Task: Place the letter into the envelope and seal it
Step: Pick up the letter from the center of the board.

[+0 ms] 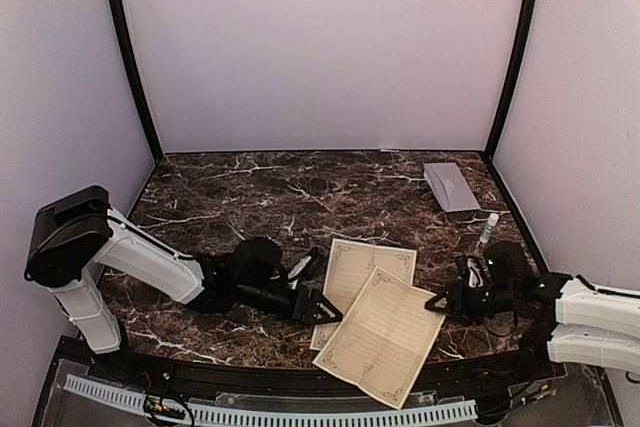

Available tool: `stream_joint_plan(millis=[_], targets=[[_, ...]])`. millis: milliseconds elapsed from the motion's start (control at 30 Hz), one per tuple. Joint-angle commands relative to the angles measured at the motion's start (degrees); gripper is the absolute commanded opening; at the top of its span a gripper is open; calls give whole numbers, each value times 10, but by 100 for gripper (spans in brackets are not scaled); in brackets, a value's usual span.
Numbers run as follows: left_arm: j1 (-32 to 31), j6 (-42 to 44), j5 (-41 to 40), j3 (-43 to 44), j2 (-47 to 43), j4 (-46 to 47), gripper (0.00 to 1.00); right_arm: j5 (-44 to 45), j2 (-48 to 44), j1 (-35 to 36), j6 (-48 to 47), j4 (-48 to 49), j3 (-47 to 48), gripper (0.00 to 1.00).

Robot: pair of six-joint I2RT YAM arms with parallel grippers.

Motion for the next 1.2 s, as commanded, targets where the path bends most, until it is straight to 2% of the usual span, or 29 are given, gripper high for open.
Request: stream_joint_plan(millis=[0, 133, 333, 467, 667, 900, 1067, 1167], targets=[[-2, -1, -8, -1, -25, 11, 52, -23, -4, -1, 10, 64, -17, 29], [-2, -2, -16, -6, -36, 11, 52, -34, -30, -2, 22, 94, -22, 0], [-1, 9, -66, -16, -93, 18, 54, -56, -96, -2, 16, 150, -13, 0], [6, 30, -84, -3, -145, -13, 55, -74, -114, -2, -11, 181, 24, 0], [30, 57, -81, 2, -207, -37, 58, -133, -32, -2, -92, 185, 135, 0], [60, 102, -82, 4, -274, -78, 62, -244, 68, 0, -138, 200, 274, 0], [79, 135, -105, -15, -316, -83, 74, -311, 102, 3, -150, 212, 340, 0], [93, 145, -92, -15, -325, -79, 77, -349, 112, 7, -151, 220, 369, 0]])
